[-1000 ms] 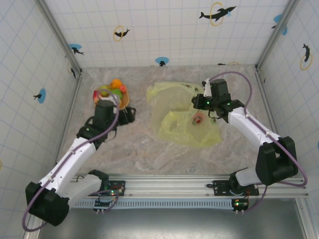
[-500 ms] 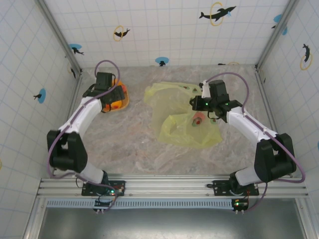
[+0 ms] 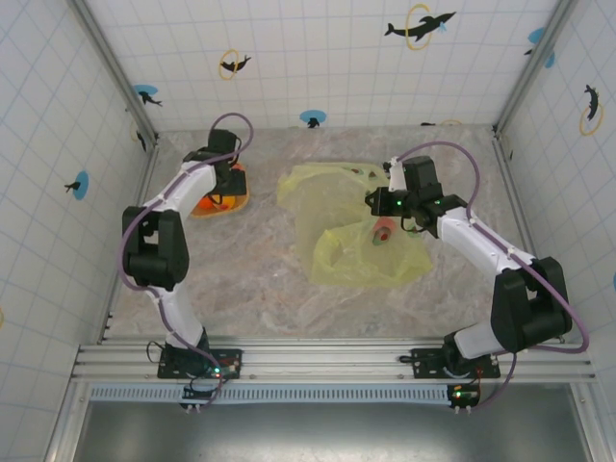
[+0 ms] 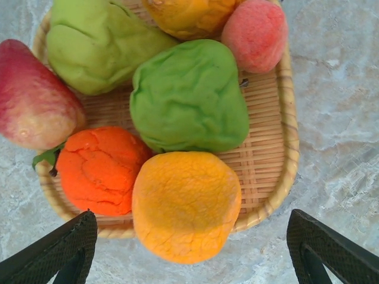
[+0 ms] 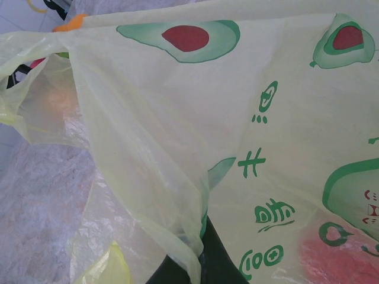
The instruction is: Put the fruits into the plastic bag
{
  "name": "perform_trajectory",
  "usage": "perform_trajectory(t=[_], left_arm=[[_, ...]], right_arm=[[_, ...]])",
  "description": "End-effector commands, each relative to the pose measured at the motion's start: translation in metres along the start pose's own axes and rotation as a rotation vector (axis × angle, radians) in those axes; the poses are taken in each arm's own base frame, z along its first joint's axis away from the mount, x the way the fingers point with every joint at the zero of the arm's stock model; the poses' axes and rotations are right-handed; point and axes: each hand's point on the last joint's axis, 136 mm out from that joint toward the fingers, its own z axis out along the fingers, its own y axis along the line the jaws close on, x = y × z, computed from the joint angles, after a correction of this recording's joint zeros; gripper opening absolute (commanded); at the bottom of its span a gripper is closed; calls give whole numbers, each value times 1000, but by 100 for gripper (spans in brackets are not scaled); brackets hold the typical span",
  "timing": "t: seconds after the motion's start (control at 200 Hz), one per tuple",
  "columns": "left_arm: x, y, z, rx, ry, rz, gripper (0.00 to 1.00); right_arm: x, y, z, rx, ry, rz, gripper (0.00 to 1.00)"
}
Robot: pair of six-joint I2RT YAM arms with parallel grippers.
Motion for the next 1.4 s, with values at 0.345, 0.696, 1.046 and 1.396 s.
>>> perform_trajectory(t=[0.345,0.696,1.046,1.396], left_arm=[[-1,0,27,-95,81,127,83],[-2,-2,35,-115,96,162,83],[1,-4,41,-161,115,213,82],[7,1,45,-223,138,251,82]], right_arm=[[1,-2,5,-9,4,-15,0],[3,-3,5,0,9,-16,0],[5,-6,7,0,16,-12,0],[7,-6,8,-3,21,-10,0]])
